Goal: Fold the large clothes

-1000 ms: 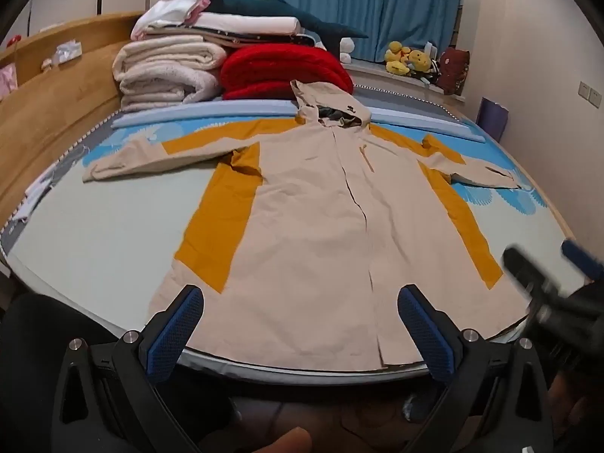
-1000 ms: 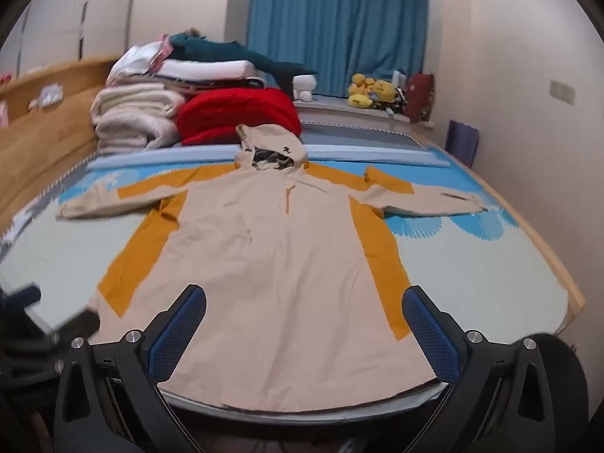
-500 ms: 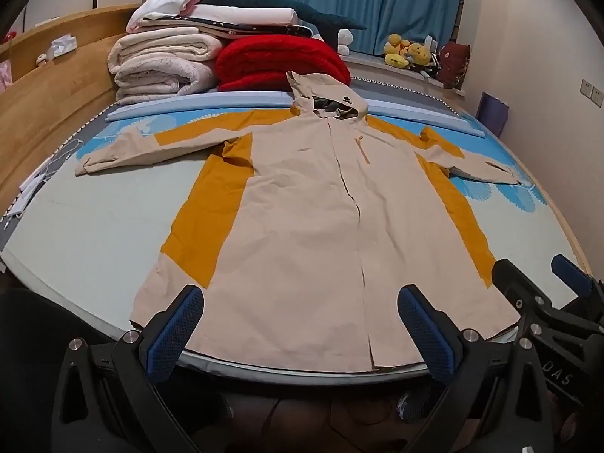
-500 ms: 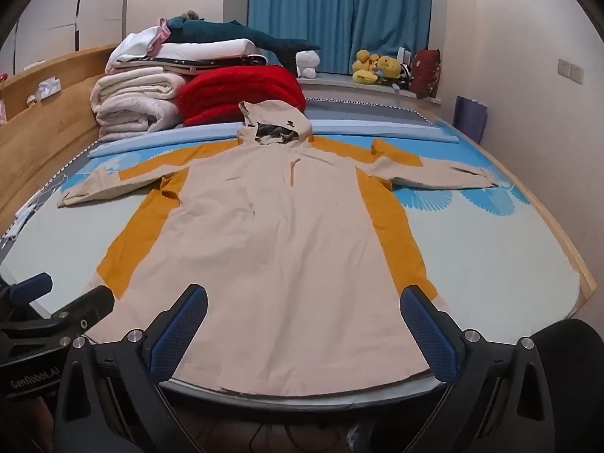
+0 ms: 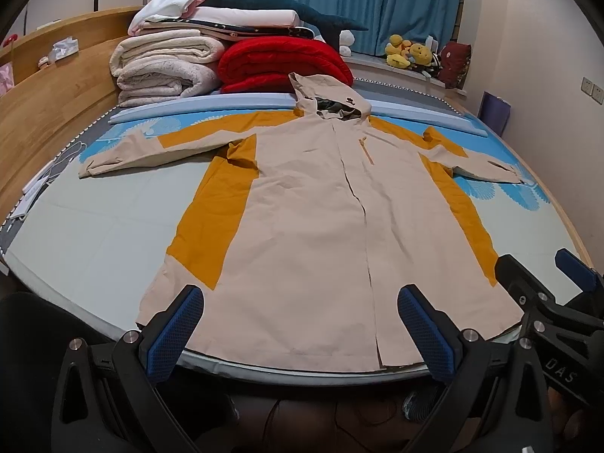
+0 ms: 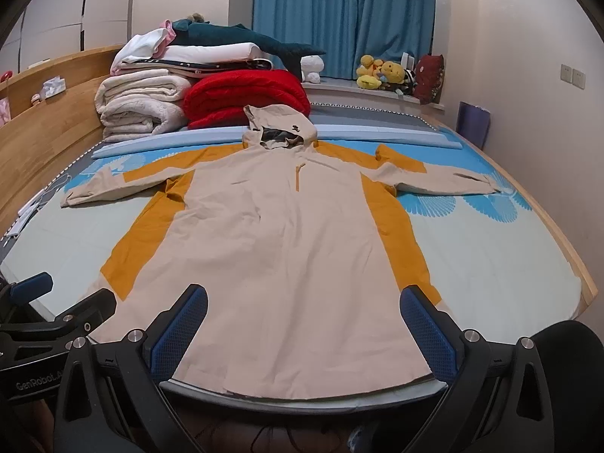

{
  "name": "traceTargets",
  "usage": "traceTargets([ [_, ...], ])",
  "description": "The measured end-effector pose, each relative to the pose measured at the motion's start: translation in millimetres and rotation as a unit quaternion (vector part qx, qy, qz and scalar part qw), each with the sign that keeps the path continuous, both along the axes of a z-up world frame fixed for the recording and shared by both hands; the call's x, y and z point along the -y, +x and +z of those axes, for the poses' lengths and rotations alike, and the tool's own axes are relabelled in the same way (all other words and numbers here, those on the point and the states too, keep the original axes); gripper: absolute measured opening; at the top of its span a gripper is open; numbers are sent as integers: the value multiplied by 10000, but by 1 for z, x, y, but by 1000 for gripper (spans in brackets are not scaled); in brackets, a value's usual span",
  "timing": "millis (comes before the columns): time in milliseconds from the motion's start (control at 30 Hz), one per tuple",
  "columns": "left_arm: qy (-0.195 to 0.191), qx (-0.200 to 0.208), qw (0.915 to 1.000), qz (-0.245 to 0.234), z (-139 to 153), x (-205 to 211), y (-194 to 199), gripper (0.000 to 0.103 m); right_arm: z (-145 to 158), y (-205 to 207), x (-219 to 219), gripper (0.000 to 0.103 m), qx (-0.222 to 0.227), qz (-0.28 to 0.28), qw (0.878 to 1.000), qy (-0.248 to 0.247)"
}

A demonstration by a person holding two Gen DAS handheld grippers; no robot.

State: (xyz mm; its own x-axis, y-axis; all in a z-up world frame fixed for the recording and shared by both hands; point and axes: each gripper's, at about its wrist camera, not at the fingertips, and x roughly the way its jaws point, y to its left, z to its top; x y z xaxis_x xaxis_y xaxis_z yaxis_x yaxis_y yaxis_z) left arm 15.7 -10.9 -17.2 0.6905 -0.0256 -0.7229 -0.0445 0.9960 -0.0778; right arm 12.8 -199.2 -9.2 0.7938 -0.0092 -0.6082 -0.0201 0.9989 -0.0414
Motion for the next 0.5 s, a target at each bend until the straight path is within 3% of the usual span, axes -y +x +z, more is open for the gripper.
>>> traceTargets([
  [500, 15, 10, 10000, -31, 3, 1, 0, 102, 3, 6, 6, 101, 35, -34, 10000, 30],
])
